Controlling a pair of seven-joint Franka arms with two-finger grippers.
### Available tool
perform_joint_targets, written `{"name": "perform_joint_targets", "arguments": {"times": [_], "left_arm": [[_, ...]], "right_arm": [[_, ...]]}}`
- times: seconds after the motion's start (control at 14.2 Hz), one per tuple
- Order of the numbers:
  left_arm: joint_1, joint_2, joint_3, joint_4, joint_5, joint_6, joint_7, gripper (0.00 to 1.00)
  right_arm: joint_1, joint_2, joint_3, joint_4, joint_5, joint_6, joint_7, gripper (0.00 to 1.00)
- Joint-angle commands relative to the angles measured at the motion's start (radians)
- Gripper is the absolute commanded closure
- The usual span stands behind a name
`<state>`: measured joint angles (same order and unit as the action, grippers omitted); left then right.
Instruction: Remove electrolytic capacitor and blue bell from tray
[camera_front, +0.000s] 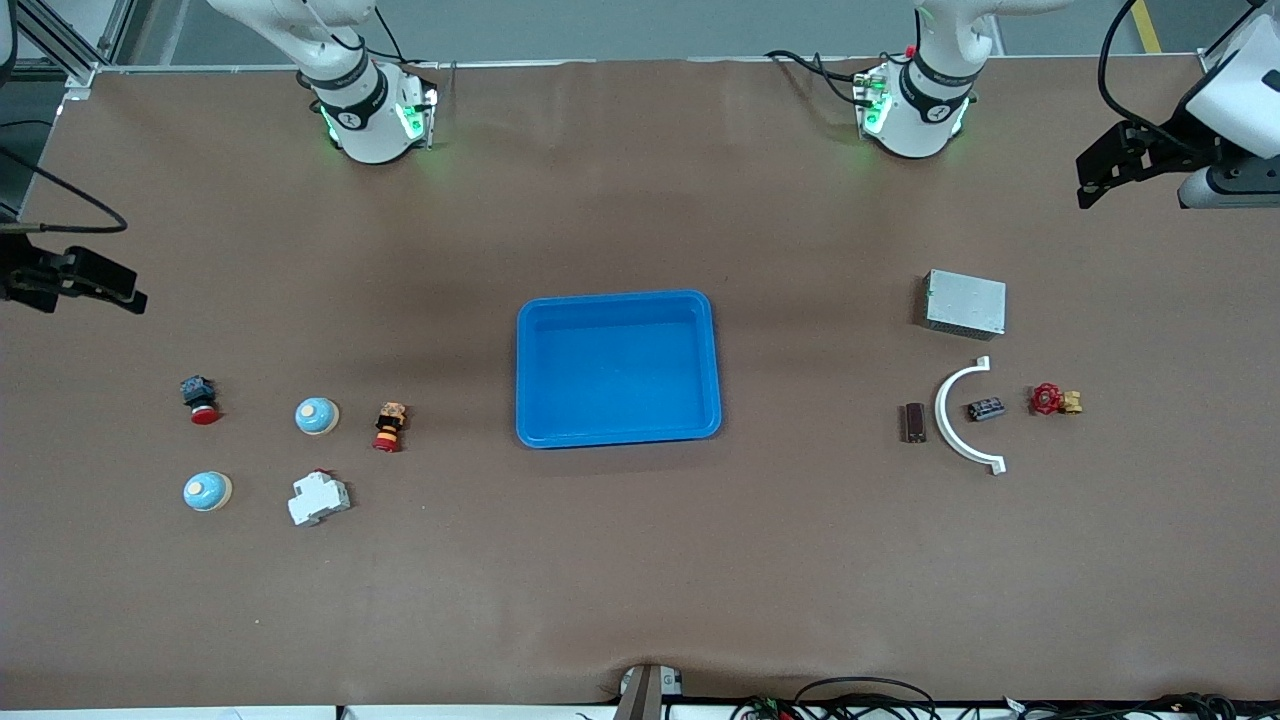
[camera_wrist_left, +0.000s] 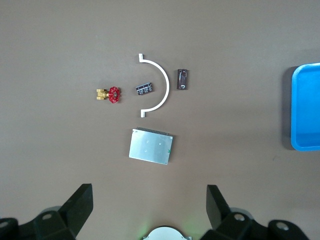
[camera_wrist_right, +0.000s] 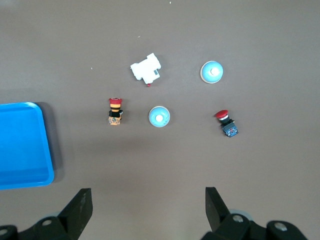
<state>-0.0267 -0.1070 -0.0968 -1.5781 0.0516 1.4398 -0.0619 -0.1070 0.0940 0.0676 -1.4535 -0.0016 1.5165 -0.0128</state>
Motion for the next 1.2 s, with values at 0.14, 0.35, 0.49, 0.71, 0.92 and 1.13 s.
{"name": "perform_joint_targets", "arguments": {"times": [0.14,0.35,0.49,0.71,0.92,1.13], "left_arm": [[0.001,-0.010,0.005,0.009,-0.022,-0.016,0.008,0.00],[0.007,-0.010,0.005,0.009,-0.024,-0.016,0.011,0.00],[0.010,-0.011,0.005,0.009,-0.024,-0.016,0.008,0.00],[0.027,-0.011,0.003,0.012,-0.030,-0.016,0.022,0.00],[0.027,-0.005,0.003,0.012,-0.049,-0.016,0.022,0.00],[0.024,0.015,0.000,0.047,-0.033,-0.016,0.016,0.00]], "right_arm": [[-0.008,-0.082,0.018,-0.094,0.020,0.036,0.000,0.00],[0.007,-0.079,0.020,-0.071,0.022,0.031,0.008,0.00],[0.024,-0.076,0.020,-0.041,0.018,0.024,0.020,0.00],[0.033,-0.074,0.018,-0.019,0.008,0.008,0.022,0.00],[0.049,-0.042,0.018,0.067,0.003,-0.073,0.022,0.00],[0.050,-0.043,0.018,0.067,0.006,-0.075,0.024,0.00]]}}
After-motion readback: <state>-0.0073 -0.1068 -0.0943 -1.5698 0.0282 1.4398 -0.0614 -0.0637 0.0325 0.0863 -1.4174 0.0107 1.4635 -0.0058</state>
